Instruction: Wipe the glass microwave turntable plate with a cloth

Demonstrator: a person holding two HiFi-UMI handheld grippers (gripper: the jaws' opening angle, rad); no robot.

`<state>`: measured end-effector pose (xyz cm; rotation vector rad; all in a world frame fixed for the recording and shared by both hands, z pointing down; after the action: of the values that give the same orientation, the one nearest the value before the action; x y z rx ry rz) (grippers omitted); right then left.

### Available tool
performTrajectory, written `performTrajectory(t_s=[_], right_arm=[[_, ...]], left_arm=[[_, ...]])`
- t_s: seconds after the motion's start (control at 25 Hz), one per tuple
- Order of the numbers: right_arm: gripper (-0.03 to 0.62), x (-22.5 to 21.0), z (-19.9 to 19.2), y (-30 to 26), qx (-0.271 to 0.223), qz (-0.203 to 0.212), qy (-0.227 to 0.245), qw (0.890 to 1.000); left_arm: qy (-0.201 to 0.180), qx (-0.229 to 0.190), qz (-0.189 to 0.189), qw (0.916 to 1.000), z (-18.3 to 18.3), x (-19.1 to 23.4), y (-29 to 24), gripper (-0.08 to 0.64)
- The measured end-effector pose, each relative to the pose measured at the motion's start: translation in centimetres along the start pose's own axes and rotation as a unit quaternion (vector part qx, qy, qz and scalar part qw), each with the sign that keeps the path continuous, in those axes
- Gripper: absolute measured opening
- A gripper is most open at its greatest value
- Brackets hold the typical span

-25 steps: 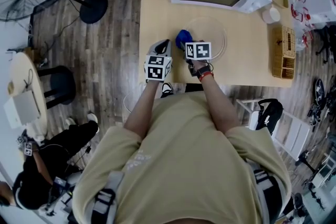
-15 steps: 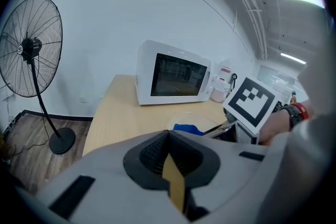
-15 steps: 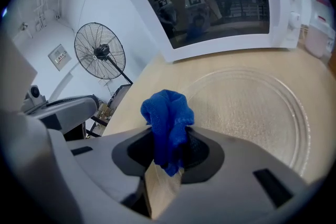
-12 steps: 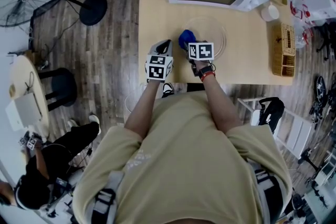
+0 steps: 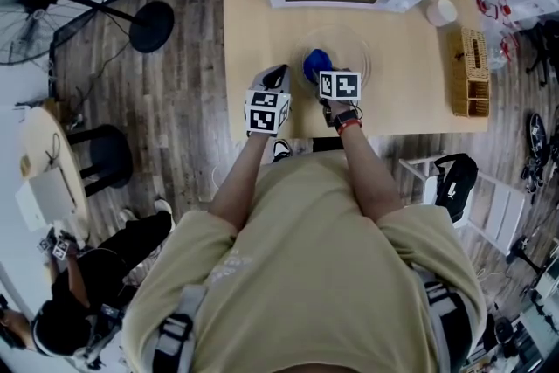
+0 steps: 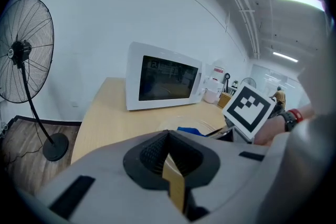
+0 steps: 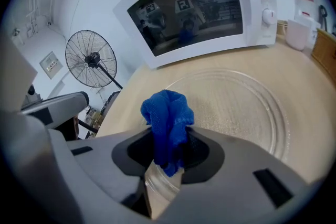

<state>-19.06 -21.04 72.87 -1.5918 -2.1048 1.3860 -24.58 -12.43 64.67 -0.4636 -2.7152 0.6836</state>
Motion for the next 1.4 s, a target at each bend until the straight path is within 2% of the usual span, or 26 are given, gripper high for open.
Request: performTrajectory(t_s=[0.2,1.4], right_arm=[[0.127,-1.3,0.0,0.7,-0.008,-0.010,-0.012,1.000],[0.129,-10.3,0.1,5.3,-0.031,-0.082,-0.083,0.993]], left_arm=[[-0.004,-0.009,-0.012,0.9999,1.2,-0.9,-0.5,0.018],[-0.016,0.009,-0.058,0.9981,0.7,-4.7,-4.7,0.018]])
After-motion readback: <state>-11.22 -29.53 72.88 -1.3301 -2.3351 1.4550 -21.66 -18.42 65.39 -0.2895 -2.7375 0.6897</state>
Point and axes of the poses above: the fingertips, and each gripper's own axes: y backward along the fingers, x to its left, z out of its top, the point moved 1 cm from there along y, backward along the fingers, and after that the axes turned 5 degrees about -x, right-handed, at the moved point
